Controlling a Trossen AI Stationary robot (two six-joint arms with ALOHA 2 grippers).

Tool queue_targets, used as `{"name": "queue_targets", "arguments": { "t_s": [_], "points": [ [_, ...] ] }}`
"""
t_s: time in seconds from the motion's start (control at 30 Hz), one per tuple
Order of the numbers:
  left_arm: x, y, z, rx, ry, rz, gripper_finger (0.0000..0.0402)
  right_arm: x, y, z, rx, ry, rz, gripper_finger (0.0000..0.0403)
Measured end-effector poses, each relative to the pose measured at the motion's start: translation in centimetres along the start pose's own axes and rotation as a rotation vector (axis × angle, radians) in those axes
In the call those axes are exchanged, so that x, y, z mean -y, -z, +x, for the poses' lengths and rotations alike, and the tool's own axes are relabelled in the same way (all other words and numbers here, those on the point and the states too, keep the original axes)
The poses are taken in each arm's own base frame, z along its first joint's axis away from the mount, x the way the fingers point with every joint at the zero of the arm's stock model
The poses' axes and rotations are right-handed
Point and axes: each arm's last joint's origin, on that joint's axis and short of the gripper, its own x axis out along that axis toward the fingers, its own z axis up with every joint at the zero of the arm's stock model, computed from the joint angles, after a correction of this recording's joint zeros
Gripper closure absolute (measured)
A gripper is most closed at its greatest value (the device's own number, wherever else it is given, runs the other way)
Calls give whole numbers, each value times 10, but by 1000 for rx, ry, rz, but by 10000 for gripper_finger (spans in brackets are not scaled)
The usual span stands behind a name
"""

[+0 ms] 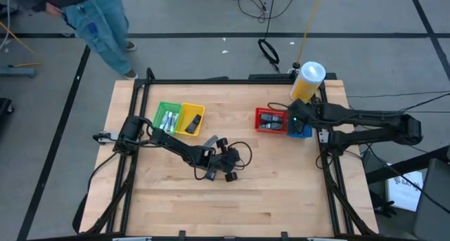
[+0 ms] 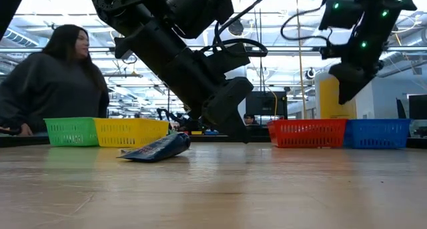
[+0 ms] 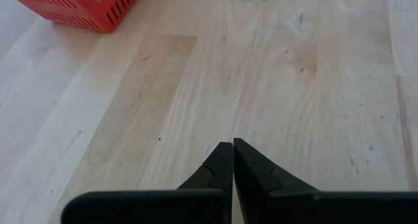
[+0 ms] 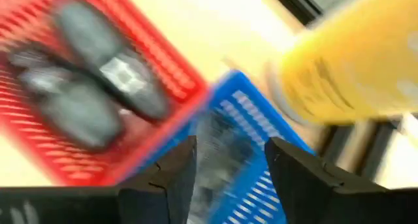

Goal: Pick & Place Travel size toiletries
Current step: Put the shave cream into the yellow bin

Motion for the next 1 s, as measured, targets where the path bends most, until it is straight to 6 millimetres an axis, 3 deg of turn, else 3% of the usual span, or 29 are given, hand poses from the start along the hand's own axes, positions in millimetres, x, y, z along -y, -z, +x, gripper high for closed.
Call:
{"name": "queue_targets", "arguments": {
  "t_s": [0.1,0.23,0.4,0.53,0.7,0.9,1.0],
  "points": [
    [0,0,0,0,0,0,377,-16,-1,-7,87,-128,-24,238],
    [0,0,0,0,0,27,379,-54,1,-20,273,-362,-111,255],
    [-3,-11,-21,-14,-38,81,398,-103,21,-29,541,-621,-229,274],
    [-6,-18,-53,-41,-162,108,393,-128,46,-21,675,-756,-263,289],
    [-8,-15,-105,-87,-358,76,379,-147,74,-4,757,-807,-248,309],
    [-12,1,-169,-145,-460,-83,393,-168,89,15,758,-829,-224,324],
    [-11,9,-190,-167,-473,-189,399,-174,92,25,736,-855,-143,325]
  ]
}}
